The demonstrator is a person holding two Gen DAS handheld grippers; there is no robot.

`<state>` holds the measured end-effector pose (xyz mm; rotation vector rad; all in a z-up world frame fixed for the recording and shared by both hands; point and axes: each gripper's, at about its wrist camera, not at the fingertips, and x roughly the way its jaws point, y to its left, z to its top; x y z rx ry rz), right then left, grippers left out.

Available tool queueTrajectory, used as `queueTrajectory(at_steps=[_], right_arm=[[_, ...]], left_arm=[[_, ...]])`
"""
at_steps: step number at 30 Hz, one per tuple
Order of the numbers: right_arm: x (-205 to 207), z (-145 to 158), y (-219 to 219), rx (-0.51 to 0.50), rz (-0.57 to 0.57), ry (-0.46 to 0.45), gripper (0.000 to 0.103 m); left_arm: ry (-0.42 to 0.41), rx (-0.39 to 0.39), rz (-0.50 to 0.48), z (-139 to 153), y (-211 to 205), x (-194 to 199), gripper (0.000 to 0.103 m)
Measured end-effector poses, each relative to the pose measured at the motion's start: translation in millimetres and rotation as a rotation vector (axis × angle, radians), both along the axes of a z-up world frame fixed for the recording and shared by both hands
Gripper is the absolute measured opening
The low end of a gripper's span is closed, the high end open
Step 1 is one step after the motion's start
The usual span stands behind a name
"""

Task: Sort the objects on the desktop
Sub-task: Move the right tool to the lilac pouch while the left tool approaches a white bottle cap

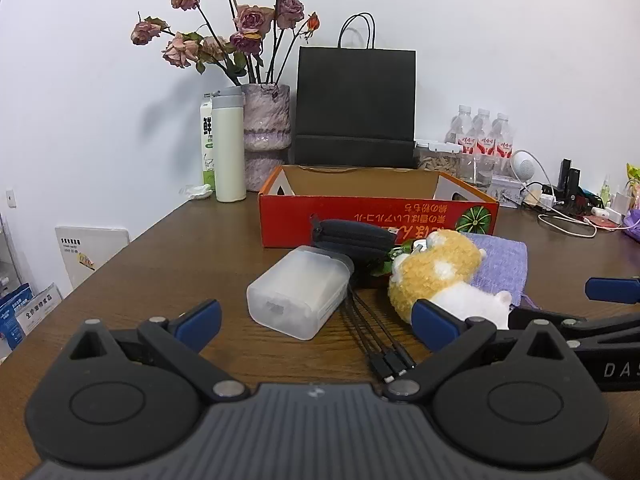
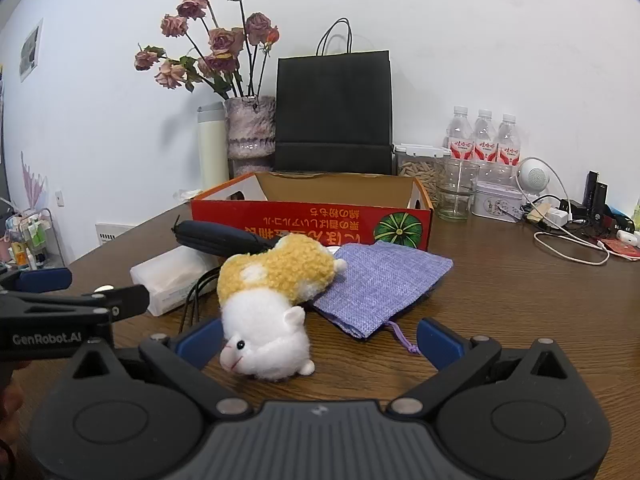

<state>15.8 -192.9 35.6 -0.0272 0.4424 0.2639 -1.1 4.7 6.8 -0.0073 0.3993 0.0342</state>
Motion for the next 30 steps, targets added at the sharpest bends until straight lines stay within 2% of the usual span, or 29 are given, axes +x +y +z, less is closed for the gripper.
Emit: queueTrajectory(at_steps=[19,30], right_arm=[[9.9,-2.3,-4.5,-0.007,-0.025,0.022,0.103],[30.3,-1.1,-15.5,-0.02,-0.062,0.039,0.103]], left_arm=[[0.029,-0.002,0.028,0.0,8.9,9.8,0.103],[0.061,0.0,0.089,1.4,32.3,26.0,0.103]])
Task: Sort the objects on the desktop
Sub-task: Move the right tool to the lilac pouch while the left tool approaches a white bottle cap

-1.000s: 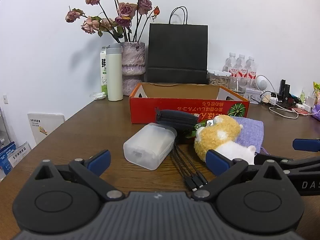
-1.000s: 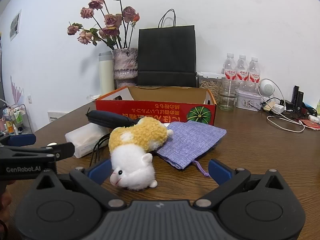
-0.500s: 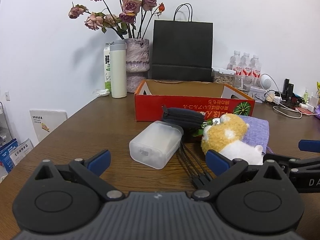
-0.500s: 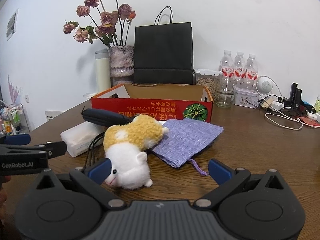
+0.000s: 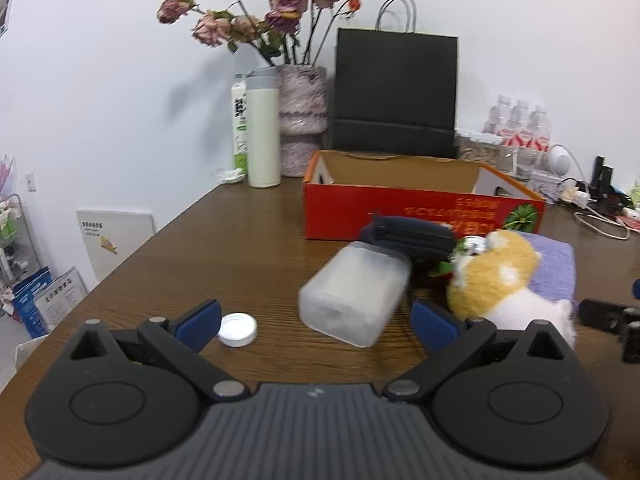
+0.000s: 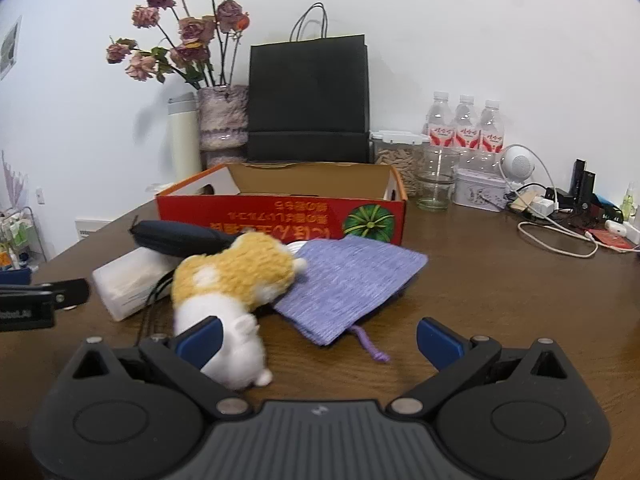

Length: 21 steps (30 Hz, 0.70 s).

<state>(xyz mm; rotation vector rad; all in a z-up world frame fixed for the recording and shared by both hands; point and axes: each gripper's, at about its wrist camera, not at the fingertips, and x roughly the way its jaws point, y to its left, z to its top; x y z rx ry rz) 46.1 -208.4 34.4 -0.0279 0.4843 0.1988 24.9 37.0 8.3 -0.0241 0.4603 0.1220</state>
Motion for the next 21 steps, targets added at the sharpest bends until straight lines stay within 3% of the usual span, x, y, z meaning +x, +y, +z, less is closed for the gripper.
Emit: queueTrajectory(at_steps=[14,21], right_arm=[[45.3,-3.0,-10.4,-0.059,-0.002,0.074,0.103],[66.3,-10.9,-5.7,-0.043,0.009,0.133,0.103]], left_arm=[[0.095,0.006,0.144,-9.2,52.5,23.2,0.103],[0.154,-0.002,0.126,-17.2,63.9,36.5,0.1]])
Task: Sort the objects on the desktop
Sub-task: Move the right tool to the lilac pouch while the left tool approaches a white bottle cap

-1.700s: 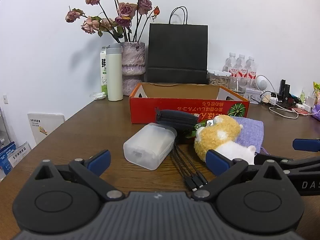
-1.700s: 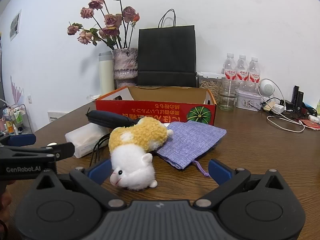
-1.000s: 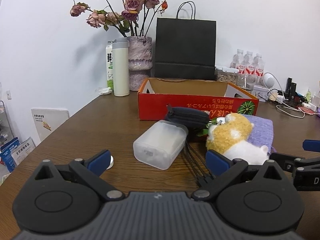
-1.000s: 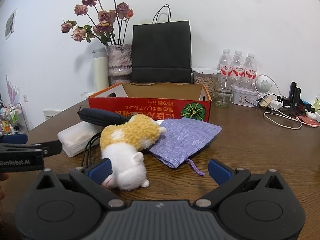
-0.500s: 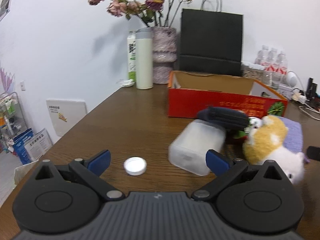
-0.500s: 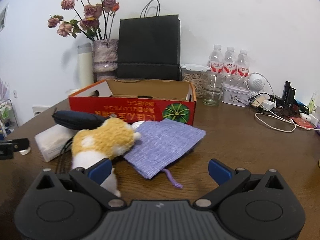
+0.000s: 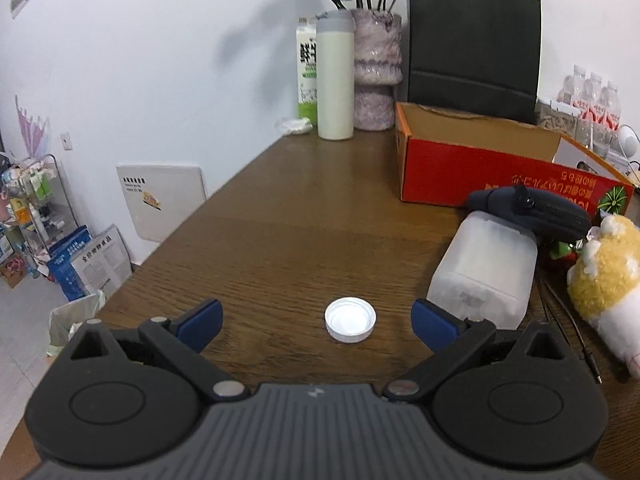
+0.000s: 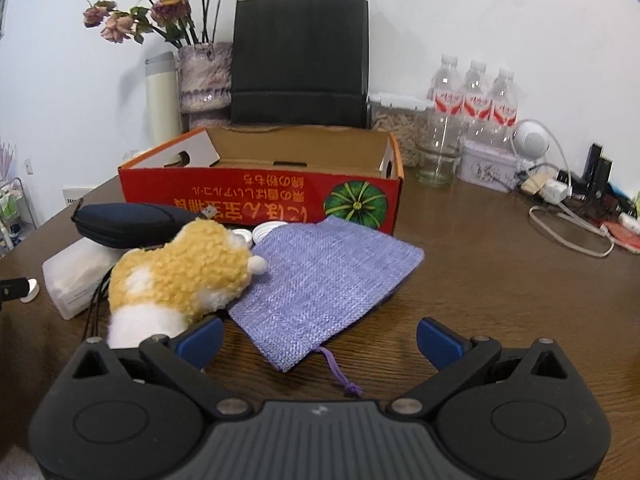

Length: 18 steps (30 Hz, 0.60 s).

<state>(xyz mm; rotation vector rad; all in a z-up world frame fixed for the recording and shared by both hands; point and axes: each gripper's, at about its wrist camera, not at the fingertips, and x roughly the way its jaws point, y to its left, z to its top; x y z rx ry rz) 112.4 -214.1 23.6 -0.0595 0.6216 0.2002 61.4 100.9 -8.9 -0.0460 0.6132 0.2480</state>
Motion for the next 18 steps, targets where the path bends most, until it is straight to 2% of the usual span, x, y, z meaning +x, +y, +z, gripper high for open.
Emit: queueTrajectory(at_steps=[11,16,18], right_arm=[[17.9,-15.6,-3.8,0.057,-0.026,0.056,0.101],[20.5,-17.7,-2.1,0.065,-0.016,0.061,0.089],[19.8,-17.8,-1.2,0.073,0.001,0.06,0.078]], left_arm=[[0.035,-0.057,-0.019,-10.4,1.9,14.2,0.086],[0.039,-0.053,-0.027,-10.2,-1.2,17.7,0.083],[0.039,-0.049,-0.031,-9.9,-2.3,18.1,0.081]])
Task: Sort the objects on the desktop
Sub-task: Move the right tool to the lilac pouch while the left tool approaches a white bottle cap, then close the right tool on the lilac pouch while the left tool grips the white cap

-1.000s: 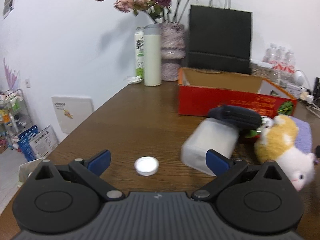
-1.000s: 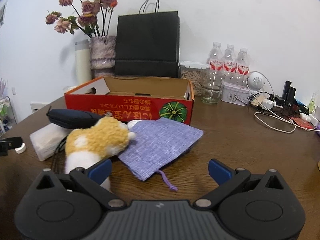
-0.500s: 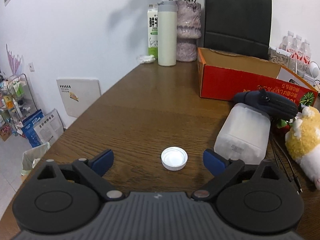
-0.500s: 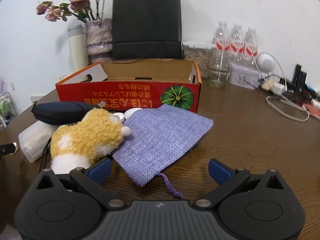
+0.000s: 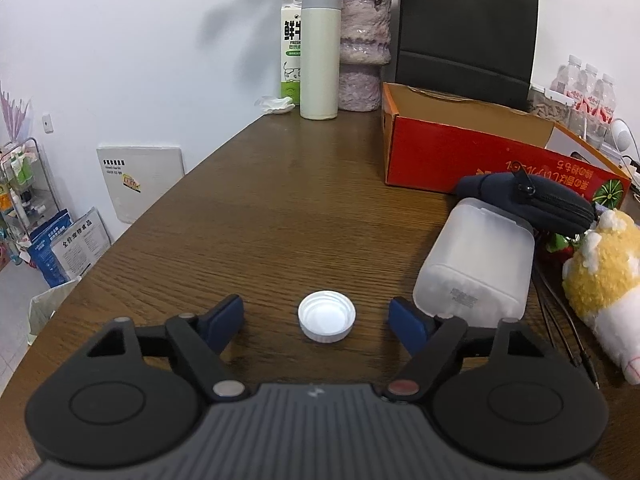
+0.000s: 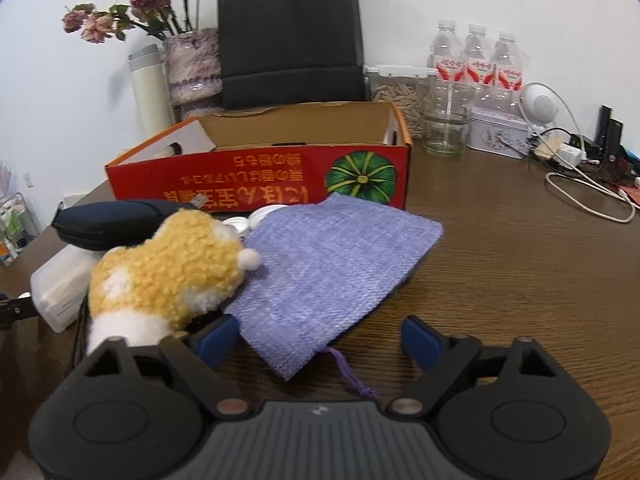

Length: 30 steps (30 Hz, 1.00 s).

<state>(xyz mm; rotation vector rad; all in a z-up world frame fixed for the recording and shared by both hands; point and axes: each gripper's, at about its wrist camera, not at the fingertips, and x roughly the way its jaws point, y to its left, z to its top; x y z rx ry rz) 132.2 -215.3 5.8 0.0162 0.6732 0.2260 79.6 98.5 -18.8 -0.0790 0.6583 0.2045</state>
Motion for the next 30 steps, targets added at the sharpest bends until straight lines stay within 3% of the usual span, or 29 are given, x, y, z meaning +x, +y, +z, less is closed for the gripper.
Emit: queueTrajectory(at_steps=[1,3,4,7,8,9,10,11,12,30], right_arm=[[-0.6,0.1,0.4,0.008,0.012,-0.001,0.073],[-2.2,0.5,1.7,0.023,0.039,-0.006,0.053],[-3.0,0.9,2.7,0.03,0.051,-0.007,0.048],[-6.1,1.6,4.5,0.04,0.075,-0.014,0.03],[-6.9,1.6,3.9,0.046,0.079,-0.015,0.019],[-7.9,1.6,3.2,0.052,0.081,-0.018,0.016],[-9.3,1.8,2.5,0.056,0.08,-0.024,0.016],[-10.9,2.5,2.3,0.056,0.079,-0.033,0.014],[-12.7,3.2,1.4,0.058,0.081,-0.041,0.01],[-54.5,38.8,-17.1,0.132,0.069,-0.256,0.006]], left_arm=[[0.0,-0.001,0.0,0.0,-0.3,0.2,0.081],[0.0,0.004,0.004,0.3,-1.1,0.3,0.075],[-0.002,0.008,0.003,0.5,-2.0,0.2,0.073],[-0.012,0.01,-0.012,1.7,-4.4,-0.6,0.057],[-0.016,0.008,-0.012,1.9,-4.8,-1.0,0.05],[-0.019,0.005,-0.01,2.1,-4.6,-1.5,0.044],[-0.022,0.002,-0.008,2.3,-4.5,-2.0,0.04],[-0.026,-0.002,-0.01,2.7,-4.7,-2.6,0.03],[-0.028,-0.004,-0.013,3.0,-4.8,-3.2,0.029],[-0.138,-0.068,-0.054,26.5,-14.5,-28.6,0.029]])
